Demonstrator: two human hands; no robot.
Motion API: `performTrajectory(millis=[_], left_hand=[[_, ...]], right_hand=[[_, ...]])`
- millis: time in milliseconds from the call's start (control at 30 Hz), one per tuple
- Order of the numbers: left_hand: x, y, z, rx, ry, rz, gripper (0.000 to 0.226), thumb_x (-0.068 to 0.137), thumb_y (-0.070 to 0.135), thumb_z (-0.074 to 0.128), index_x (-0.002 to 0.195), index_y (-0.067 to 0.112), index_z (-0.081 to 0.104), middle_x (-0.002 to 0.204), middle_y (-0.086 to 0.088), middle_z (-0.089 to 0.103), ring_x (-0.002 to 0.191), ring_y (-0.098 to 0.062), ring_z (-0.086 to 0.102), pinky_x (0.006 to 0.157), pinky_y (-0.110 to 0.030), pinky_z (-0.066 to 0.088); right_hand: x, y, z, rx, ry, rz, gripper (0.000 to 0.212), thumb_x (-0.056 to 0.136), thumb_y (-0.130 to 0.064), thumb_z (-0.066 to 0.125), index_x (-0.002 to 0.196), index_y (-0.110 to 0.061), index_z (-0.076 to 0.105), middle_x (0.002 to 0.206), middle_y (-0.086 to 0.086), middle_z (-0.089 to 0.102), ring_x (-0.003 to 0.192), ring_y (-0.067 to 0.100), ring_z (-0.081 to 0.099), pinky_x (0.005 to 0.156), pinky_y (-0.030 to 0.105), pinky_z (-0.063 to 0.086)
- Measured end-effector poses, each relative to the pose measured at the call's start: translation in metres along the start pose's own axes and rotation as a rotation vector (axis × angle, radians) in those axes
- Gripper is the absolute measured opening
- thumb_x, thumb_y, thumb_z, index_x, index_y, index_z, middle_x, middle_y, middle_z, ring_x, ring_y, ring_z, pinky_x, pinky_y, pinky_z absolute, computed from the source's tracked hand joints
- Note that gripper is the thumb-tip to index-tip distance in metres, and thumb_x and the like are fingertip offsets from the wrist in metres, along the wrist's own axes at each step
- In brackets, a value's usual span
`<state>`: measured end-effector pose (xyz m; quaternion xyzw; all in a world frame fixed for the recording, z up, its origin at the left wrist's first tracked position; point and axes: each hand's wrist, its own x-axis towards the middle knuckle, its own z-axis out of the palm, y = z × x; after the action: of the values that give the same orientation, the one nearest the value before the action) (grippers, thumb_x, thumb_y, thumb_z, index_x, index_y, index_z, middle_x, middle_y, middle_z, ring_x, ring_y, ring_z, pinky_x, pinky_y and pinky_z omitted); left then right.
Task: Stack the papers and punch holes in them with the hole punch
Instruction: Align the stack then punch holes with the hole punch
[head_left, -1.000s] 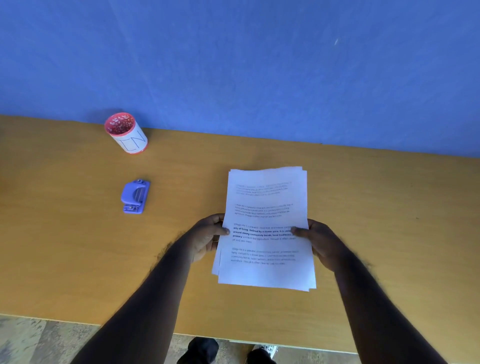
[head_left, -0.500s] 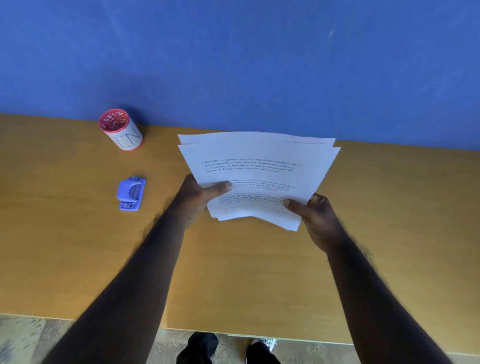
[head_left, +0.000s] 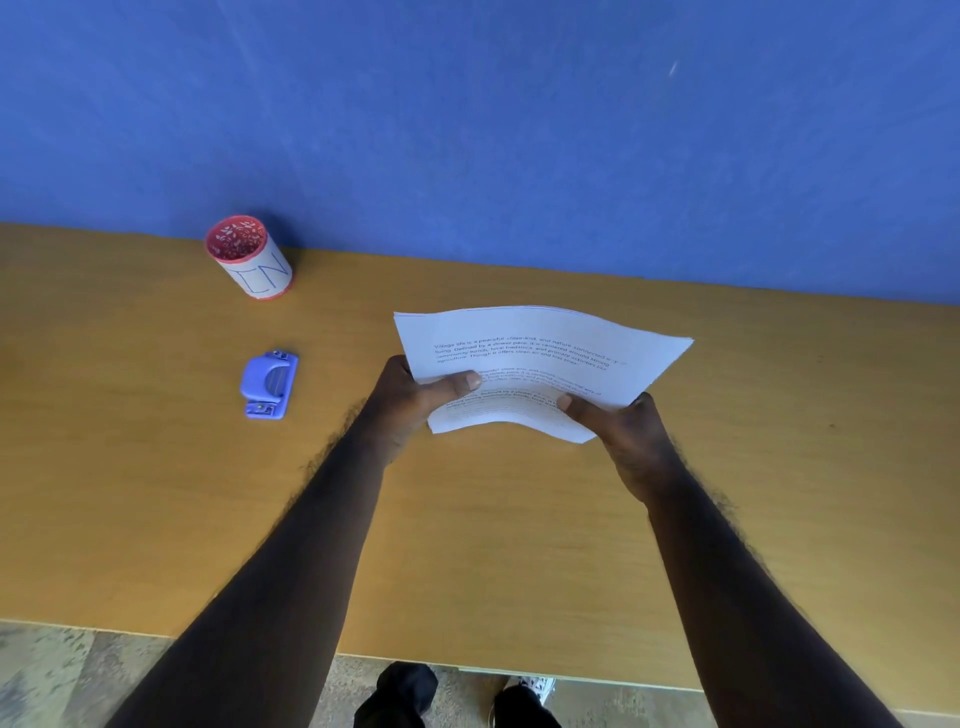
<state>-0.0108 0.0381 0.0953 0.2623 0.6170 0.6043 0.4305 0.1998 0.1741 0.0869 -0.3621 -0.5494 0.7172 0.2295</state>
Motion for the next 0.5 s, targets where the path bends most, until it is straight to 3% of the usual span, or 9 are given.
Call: performTrajectory(millis=[200, 500], left_hand=[[0.003, -0.002, -0.003, -0.004, 0.01, -0.012, 0.036, 0.067, 0.026, 0.083, 0.102, 0.023, 0.078, 0.114, -0.011, 0.075, 0.108, -0.031, 0.069, 0.098, -0.057, 0.051], [0.004, -0.009, -0.002, 0.01, -0.009, -0.022, 0.036, 0.076, 0.02, 0.08, 0.111, 0.022, 0.073, 0.118, -0.011, 0.073, 0.111, -0.032, 0.068, 0.097, -0.054, 0.052]], right_hand=[[0.003, 0.003, 0.001, -0.01, 0.026, 0.01, 0.033, 0.083, 0.0, 0.077, 0.105, -0.026, 0.077, 0.117, 0.004, 0.078, 0.111, 0.024, 0.072, 0.102, 0.054, 0.054], [0.009, 0.011, -0.001, -0.008, 0.031, 0.021, 0.035, 0.082, -0.004, 0.08, 0.106, -0.03, 0.077, 0.12, 0.007, 0.076, 0.114, 0.028, 0.07, 0.103, 0.058, 0.052]])
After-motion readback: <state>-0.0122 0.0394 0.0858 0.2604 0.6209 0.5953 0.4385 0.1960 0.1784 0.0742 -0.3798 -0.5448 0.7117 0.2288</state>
